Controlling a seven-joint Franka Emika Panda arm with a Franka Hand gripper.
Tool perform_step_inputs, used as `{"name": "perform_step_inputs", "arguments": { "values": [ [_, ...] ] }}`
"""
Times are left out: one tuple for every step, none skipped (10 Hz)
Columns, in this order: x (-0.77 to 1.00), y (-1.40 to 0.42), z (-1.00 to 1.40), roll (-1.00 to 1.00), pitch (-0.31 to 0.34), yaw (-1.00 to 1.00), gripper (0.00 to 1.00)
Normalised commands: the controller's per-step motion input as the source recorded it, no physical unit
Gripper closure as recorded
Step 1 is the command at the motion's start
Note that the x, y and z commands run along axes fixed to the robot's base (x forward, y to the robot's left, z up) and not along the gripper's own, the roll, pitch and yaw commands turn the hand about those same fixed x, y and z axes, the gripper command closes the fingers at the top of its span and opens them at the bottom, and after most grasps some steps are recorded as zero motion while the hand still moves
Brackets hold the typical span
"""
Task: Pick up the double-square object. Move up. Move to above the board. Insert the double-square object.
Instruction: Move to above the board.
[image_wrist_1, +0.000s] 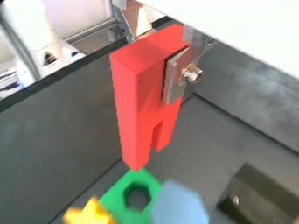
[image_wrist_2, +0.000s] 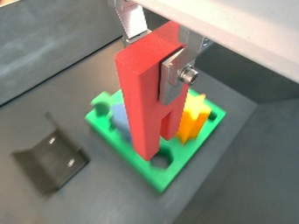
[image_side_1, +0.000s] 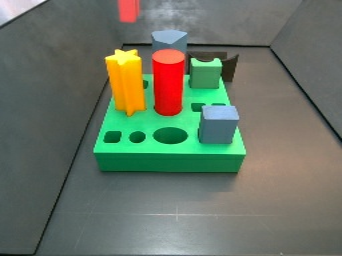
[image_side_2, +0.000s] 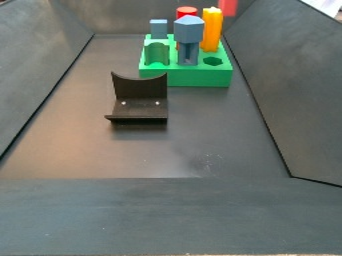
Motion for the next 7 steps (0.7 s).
{"name": "perform_step_inputs", "arguments": {
  "values": [
    [0.36, -1.0, 0.07, 0.0, 0.113, 0.01, 1.0],
    [0.37, -1.0, 0.07, -0.01, 0.121, 0.01, 1.0],
    [0.38, -1.0, 0.08, 0.0, 0.122, 0.01, 1.0],
    [0.4, -1.0, 0.09, 0.01, 0.124, 0.0, 1.0],
    [0.42, -1.0, 0.09, 0.01, 0.131, 0.01, 1.0],
    [0.35, -0.73, 0.08, 0.01, 0.136, 0.01, 1.0],
    [0.28, -0.56, 0.06, 0.02, 0.127, 0.01, 1.0]
  ]
}}
